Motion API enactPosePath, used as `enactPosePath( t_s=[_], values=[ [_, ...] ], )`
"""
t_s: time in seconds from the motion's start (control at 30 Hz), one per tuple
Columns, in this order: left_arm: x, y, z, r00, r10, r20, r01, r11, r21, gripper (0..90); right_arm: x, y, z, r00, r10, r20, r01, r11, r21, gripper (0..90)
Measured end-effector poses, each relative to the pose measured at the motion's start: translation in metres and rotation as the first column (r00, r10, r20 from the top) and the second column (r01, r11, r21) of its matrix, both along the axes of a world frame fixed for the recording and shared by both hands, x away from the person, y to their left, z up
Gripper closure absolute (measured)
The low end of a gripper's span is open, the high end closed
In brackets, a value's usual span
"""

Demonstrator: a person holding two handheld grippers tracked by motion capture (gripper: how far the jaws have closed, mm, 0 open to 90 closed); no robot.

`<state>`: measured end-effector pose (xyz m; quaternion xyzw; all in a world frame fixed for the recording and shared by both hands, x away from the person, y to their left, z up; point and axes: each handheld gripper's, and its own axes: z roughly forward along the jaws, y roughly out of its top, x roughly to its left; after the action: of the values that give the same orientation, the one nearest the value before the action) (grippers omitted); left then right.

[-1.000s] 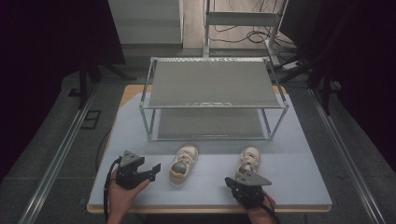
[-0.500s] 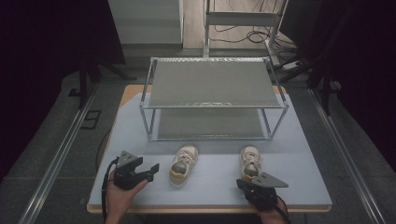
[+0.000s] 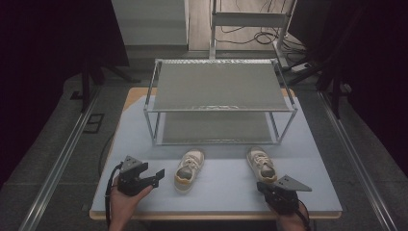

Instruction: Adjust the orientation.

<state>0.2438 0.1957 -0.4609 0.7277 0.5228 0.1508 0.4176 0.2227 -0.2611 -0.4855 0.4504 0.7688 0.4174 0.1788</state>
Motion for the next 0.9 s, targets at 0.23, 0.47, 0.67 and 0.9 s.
enactPosePath(
  t_s=[0.23, 0.47, 0.67, 0.9],
  values=[
    [0.000, -0.001, 0.000, 1.0000, -0.004, 0.007, 0.004, 1.0000, 0.006, 29.1, 0.004, -0.013, -0.001, 0.9993, -0.037, -0.010, 0.037, 0.999, 0.007, 89.6],
    [-0.001, -0.001, 0.001, 1.0000, -0.004, 0.005, 0.004, 1.0000, -0.002, 29.0, 0.005, -0.010, -0.002, 0.9996, -0.027, -0.010, 0.027, 1.000, -0.008, 83.4],
    [-0.005, -0.003, 0.010, 0.9998, -0.014, 0.015, 0.014, 0.9999, -0.008, 28.9, 0.002, -0.006, 0.006, 0.9998, 0.002, 0.020, -0.002, 1.000, 0.020, 71.6],
    [-0.019, -0.012, 0.029, 0.9979, -0.039, 0.052, 0.040, 0.9992, -0.010, 27.2, -0.005, -0.003, 0.024, 0.9961, -0.018, 0.086, 0.016, 0.999, 0.031, 51.2]
  ],
)
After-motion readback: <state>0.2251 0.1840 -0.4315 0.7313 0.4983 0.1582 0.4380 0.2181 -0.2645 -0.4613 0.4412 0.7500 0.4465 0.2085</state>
